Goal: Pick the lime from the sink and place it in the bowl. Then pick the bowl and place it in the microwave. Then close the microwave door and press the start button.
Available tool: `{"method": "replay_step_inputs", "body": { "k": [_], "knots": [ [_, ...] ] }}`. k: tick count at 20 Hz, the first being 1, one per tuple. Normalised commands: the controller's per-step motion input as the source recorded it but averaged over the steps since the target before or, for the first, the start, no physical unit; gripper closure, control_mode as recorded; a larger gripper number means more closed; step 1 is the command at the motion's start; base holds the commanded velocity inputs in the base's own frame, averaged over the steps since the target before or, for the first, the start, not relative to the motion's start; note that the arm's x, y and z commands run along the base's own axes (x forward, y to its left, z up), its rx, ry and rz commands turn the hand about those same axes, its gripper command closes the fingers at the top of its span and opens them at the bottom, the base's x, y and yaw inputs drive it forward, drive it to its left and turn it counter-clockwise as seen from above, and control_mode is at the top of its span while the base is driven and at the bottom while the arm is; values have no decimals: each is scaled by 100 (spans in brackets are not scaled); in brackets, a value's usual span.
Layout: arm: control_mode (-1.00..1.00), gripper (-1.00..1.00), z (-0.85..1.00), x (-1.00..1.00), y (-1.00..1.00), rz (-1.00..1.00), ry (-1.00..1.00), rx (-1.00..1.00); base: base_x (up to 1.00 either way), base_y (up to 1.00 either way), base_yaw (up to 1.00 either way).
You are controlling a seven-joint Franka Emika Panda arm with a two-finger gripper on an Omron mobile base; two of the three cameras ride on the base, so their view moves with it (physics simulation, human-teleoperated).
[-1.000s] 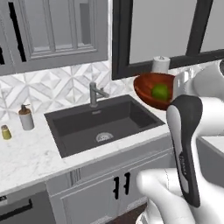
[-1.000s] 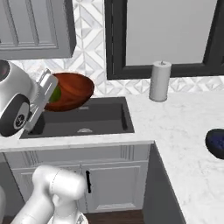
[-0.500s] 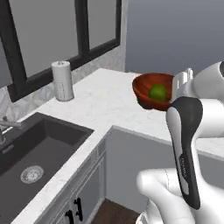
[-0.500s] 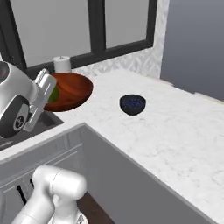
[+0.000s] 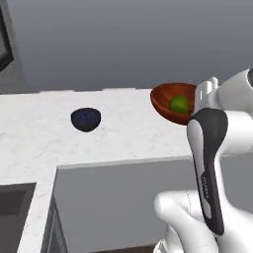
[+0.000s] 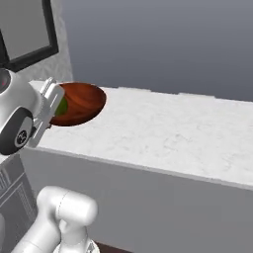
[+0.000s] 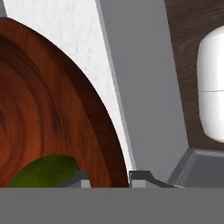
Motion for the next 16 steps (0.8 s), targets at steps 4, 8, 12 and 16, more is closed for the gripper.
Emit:
{"method": "replay_step_inputs", "body": {
  "k": [4, 8, 12, 16],
  "knots": [
    [100, 100, 0, 0, 0, 0, 0, 0, -28, -2, -86],
    [100, 100, 0, 0, 0, 0, 0, 0, -7, -34, -81],
    [100, 100, 0, 0, 0, 0, 0, 0, 0, -46, -84],
    [100, 100, 0, 0, 0, 0, 0, 0, 0, -50, -86]
  ]
}}
